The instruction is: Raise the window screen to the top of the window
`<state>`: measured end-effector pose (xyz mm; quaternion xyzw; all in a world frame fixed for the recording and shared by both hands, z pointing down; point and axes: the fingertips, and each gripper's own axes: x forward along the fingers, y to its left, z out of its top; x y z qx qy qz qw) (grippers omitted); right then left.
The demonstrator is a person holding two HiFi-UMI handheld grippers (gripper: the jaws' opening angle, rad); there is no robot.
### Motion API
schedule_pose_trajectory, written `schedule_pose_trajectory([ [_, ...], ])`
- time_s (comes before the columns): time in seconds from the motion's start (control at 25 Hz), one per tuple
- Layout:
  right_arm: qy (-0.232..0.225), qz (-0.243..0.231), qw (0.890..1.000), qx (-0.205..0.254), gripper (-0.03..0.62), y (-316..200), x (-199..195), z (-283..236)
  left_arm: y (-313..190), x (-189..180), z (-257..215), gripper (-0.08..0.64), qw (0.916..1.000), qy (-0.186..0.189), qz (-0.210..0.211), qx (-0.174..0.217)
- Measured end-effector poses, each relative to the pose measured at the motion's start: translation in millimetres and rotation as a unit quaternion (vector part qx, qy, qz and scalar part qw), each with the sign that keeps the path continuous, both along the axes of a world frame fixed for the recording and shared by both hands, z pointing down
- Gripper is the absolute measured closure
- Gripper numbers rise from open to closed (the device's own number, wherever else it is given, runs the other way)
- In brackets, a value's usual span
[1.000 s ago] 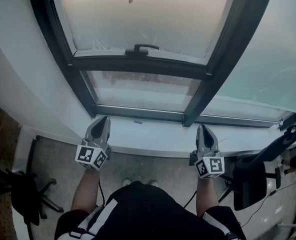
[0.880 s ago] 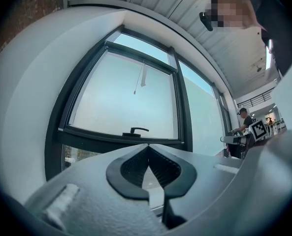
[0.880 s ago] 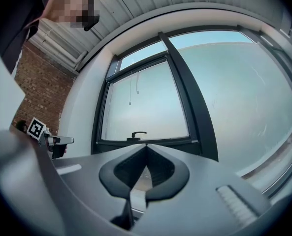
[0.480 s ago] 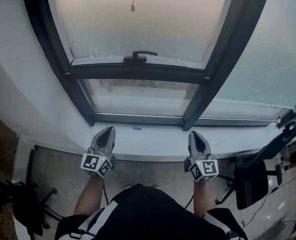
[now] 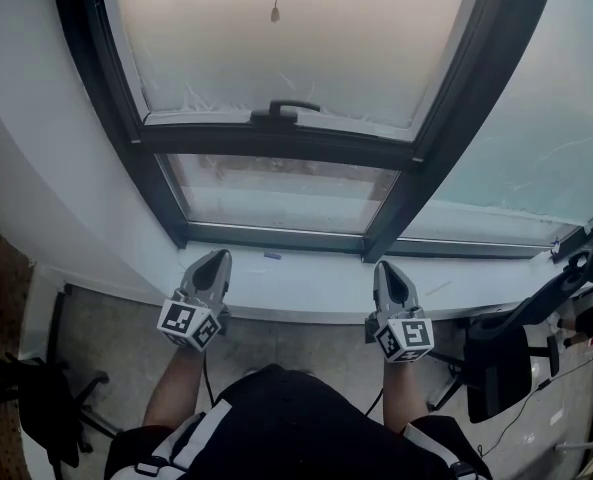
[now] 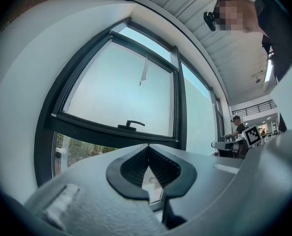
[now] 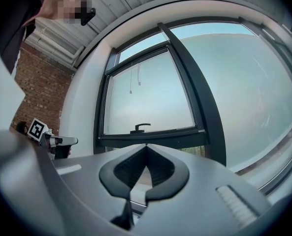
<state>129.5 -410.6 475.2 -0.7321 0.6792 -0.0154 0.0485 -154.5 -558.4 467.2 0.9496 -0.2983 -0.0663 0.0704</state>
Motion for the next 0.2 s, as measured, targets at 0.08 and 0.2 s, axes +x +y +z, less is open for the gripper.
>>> schedule_pose_trajectory([
  [0.08,0.001,-0.001,1.000,0.000,0.588,-0.7,0.8,-0.9,0.6,1.9,-1.5,0.555,1.0000,0.001,0.002,0.001],
  [0.2,0.001,-0.001,1.000,0.002,0.588,-2.9,2.3,-2.2,1.1,4.3,-2.4,0.555,1.0000,0.002,0.005,0.002],
])
